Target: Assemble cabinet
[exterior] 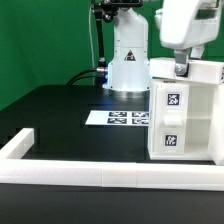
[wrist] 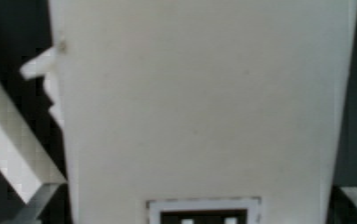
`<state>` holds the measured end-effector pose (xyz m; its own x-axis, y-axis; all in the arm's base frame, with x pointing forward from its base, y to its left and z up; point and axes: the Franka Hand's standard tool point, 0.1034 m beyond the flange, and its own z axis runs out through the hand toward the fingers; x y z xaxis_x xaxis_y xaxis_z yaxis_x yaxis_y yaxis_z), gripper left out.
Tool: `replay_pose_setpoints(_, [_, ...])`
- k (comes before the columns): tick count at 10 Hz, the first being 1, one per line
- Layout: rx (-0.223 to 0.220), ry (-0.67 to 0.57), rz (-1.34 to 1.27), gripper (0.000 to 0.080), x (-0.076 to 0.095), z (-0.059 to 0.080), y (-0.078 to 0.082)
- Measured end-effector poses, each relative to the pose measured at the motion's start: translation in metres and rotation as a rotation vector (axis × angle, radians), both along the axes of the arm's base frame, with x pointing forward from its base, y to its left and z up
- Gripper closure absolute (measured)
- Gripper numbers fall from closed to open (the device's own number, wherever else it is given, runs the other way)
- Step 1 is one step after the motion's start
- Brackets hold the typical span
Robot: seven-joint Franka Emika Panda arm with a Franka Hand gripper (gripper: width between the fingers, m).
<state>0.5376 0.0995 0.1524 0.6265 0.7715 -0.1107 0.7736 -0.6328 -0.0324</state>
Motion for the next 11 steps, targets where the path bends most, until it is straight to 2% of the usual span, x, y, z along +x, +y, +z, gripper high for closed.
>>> replay_pose_setpoints(4, [-0.016, -0.009, -0.273, 0.0249, 0.0009, -0.0011, 0.0005])
replay_pose_setpoints(7, [-0.038, -0.057, -0.663, 0.0249, -0.0033, -0.0009, 0.0057])
replay_pose_setpoints(10, [0.072, -0.031, -1.106, 0.0249, 0.0039, -0.0014, 0.0027])
replay_pose_setpoints(11, [0.063, -0.029, -1.152, 0.0249, 0.0033, -0.002, 0.0026])
